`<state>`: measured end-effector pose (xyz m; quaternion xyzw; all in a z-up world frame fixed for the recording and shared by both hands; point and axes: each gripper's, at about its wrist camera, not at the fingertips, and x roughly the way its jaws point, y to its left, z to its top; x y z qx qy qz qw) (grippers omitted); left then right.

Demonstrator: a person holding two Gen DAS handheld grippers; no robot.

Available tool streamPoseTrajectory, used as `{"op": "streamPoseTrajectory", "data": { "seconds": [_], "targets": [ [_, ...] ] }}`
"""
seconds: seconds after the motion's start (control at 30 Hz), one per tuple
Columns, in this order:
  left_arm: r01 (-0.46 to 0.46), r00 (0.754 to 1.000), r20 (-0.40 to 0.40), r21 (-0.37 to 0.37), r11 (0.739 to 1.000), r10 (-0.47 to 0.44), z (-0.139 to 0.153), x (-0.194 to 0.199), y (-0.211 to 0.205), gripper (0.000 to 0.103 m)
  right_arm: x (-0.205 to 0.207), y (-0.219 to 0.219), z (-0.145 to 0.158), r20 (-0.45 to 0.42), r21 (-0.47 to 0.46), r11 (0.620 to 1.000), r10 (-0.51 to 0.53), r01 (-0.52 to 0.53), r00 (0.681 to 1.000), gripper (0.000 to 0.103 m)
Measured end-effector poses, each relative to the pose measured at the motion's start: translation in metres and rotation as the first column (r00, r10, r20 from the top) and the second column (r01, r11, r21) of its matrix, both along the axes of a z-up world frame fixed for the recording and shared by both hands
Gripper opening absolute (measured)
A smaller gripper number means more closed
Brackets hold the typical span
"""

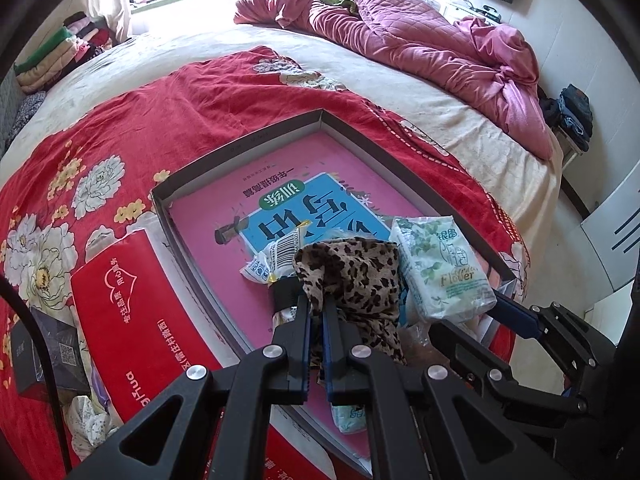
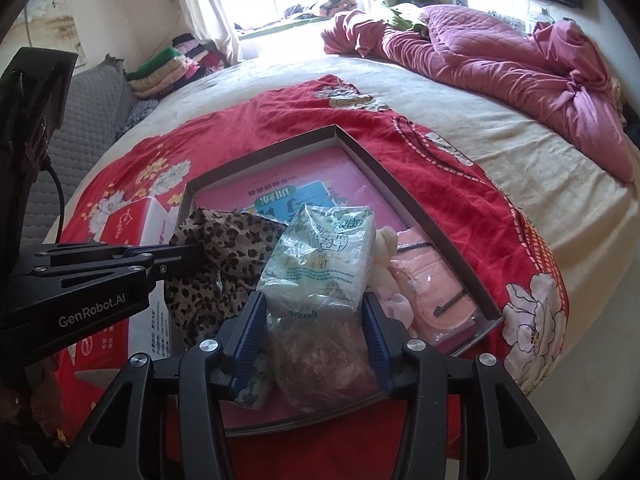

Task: Organize soft objects
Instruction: 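Open both tools to release the leopard cloth and wipes pack in the tray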

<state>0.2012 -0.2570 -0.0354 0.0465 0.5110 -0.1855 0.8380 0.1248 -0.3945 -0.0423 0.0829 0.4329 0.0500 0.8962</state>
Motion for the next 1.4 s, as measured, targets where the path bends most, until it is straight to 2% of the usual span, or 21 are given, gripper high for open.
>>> {"op": "streamPoseTrajectory", "data": {
  "seconds": [0.13, 0.3, 0.5, 0.77, 0.83, 0.93, 1.1, 1.4],
  "targets": [
    [-0.006, 1.0, -0.014, -0.013, 1.0, 0.005, -0.001, 0.001, 0.003, 0.005, -0.002, 0.0, 0.001, -0.004, 0.015, 1.0, 0.002, -0.002, 1.0, 0.058],
    [-0.005, 1.0, -0.023, -0.012, 1.0, 0.005, -0.002, 0.0, 0.006, 0.006, -0.006, -0.004, 0.007, 0.013, 0.008, 1.0, -0.018, 0.018, 1.0, 0.059],
    [-0.005, 1.0, -0.022, 0.006, 1.0, 0.005, -0.003, -0.001, 0.005, 0.019, -0.011, -0.012, 0.018, 0.038, 0.03, 0.998, -0.048, 0.047, 0.998, 0.059],
    [-0.024, 1.0, -0.013, 0.005, 1.0, 0.024, 0.0, -0.004, 0.01, 0.045, -0.013, -0.01, 0.021, 0.039, 0.036, 0.998, -0.054, 0.053, 0.998, 0.06],
    [-0.022, 1.0, -0.013, 0.008, 1.0, 0.022, 0.001, -0.004, 0.01, 0.047, -0.013, -0.01, 0.022, 0.043, 0.036, 0.998, -0.059, 0.057, 0.997, 0.061],
    [-0.024, 1.0, -0.009, 0.017, 1.0, 0.024, 0.002, -0.007, 0.01, 0.047, -0.014, -0.012, 0.024, 0.045, 0.026, 0.997, -0.07, 0.069, 0.997, 0.07],
    [-0.029, 1.0, 0.001, 0.01, 1.0, 0.029, 0.008, -0.012, 0.013, 0.058, -0.016, -0.013, 0.027, 0.047, 0.029, 0.996, -0.082, 0.081, 0.996, 0.07],
    [-0.046, 0.999, 0.024, 0.01, 0.999, 0.045, 0.021, -0.022, 0.019, 0.067, -0.021, -0.011, 0.038, 0.07, -0.005, 0.996, -0.091, 0.091, 0.993, 0.071]
  ]
}}
